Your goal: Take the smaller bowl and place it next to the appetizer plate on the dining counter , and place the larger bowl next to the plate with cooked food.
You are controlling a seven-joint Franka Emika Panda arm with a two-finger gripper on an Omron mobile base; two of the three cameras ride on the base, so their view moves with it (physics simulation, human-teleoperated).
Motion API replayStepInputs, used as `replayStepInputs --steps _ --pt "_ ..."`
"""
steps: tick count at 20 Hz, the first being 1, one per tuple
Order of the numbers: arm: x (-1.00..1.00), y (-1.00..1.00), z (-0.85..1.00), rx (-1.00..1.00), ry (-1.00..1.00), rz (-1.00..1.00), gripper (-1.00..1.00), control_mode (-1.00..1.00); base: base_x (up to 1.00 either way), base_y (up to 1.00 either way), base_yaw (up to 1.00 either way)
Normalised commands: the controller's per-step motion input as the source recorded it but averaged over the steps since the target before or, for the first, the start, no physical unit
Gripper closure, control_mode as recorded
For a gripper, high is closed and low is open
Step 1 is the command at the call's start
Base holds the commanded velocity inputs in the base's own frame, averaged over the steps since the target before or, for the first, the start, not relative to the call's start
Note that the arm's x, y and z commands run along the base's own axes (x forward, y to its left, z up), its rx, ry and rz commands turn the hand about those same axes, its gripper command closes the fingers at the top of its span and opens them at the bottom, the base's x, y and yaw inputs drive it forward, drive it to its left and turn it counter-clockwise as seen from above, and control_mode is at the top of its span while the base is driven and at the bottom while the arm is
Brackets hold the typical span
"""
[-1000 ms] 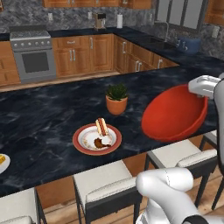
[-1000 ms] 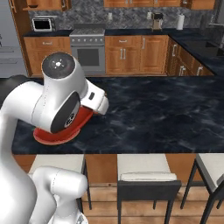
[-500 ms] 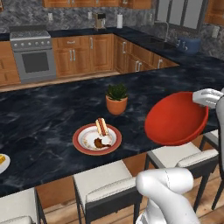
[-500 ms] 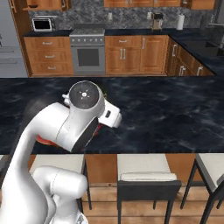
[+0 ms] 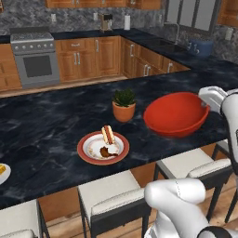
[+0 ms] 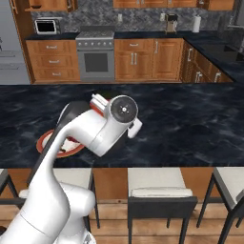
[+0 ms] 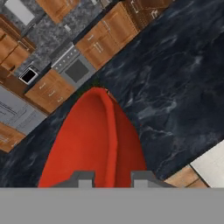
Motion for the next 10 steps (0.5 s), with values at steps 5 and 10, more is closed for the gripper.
replayStepInputs --steps 5,10 --pt "0.56 -0.17 -0.04 0.19 0.09 0.00 1.00 -1.00 0.00 0.00 0.00" --pt "0.47 -0.03 -0.16 0.03 0.12 0.00 1.00 -1.00 0.00 0.00 0.00"
